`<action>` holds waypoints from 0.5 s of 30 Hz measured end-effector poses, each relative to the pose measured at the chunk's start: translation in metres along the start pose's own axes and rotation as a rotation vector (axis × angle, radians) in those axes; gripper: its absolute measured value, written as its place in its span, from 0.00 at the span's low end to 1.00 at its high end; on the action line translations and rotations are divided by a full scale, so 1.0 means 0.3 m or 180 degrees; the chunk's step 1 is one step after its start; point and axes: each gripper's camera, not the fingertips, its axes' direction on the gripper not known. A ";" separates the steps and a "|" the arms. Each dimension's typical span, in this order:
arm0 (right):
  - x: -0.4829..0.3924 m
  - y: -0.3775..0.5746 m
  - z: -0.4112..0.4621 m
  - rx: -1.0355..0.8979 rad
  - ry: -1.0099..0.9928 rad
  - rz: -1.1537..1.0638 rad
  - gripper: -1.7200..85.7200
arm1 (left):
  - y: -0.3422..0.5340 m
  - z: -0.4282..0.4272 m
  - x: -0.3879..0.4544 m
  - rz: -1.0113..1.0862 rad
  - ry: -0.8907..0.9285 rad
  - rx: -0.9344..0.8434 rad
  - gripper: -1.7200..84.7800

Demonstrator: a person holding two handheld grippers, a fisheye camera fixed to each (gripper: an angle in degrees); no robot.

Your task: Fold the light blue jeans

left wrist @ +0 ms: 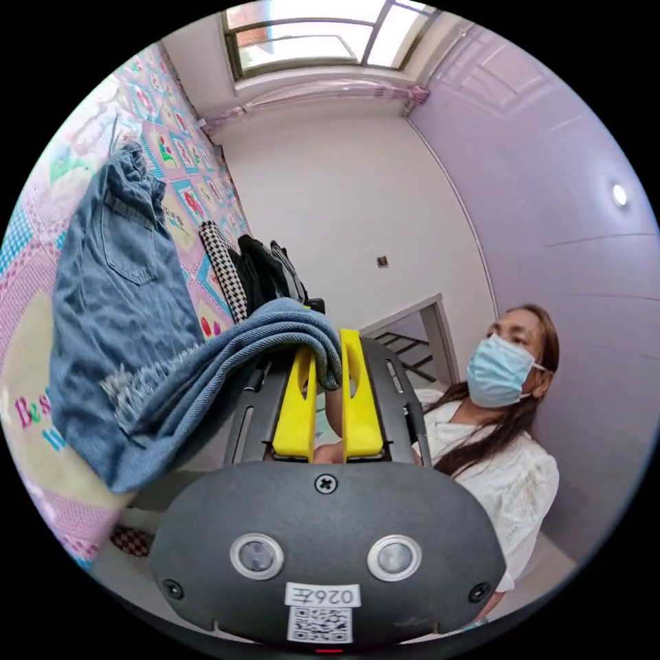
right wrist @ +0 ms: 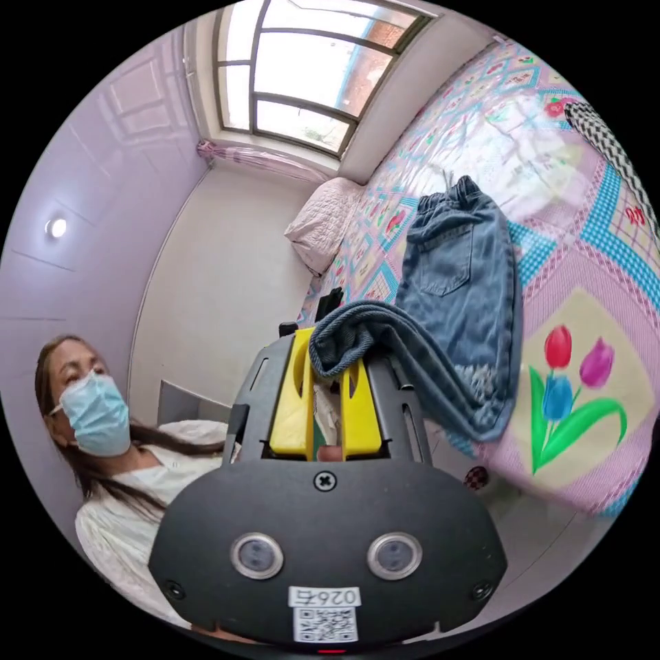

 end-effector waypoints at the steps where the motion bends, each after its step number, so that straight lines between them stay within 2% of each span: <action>1: 0.054 -0.097 0.034 -0.0042 0.0027 0.0065 0.04 | -0.077 -0.019 -0.061 -0.0079 -0.0038 0.0079 0.09; 7: 0.445 -0.536 0.239 -0.0004 0.0124 0.0788 0.06 | -0.425 -0.122 -0.507 -0.0711 -0.0205 0.0593 0.10; 11: 0.689 -0.709 0.379 -0.0205 -0.0052 0.1191 0.10 | -0.511 -0.137 -0.716 -0.1072 -0.0386 0.0718 0.11; 13: 0.693 -0.710 0.395 -0.0133 -0.0215 0.1051 0.12 | -0.494 -0.112 -0.757 -0.0941 0.0341 0.0974 0.11; 15: 0.676 -0.686 0.391 -0.0052 -0.0271 0.0952 0.12 | -0.474 -0.099 -0.730 -0.0706 0.0646 0.1089 0.08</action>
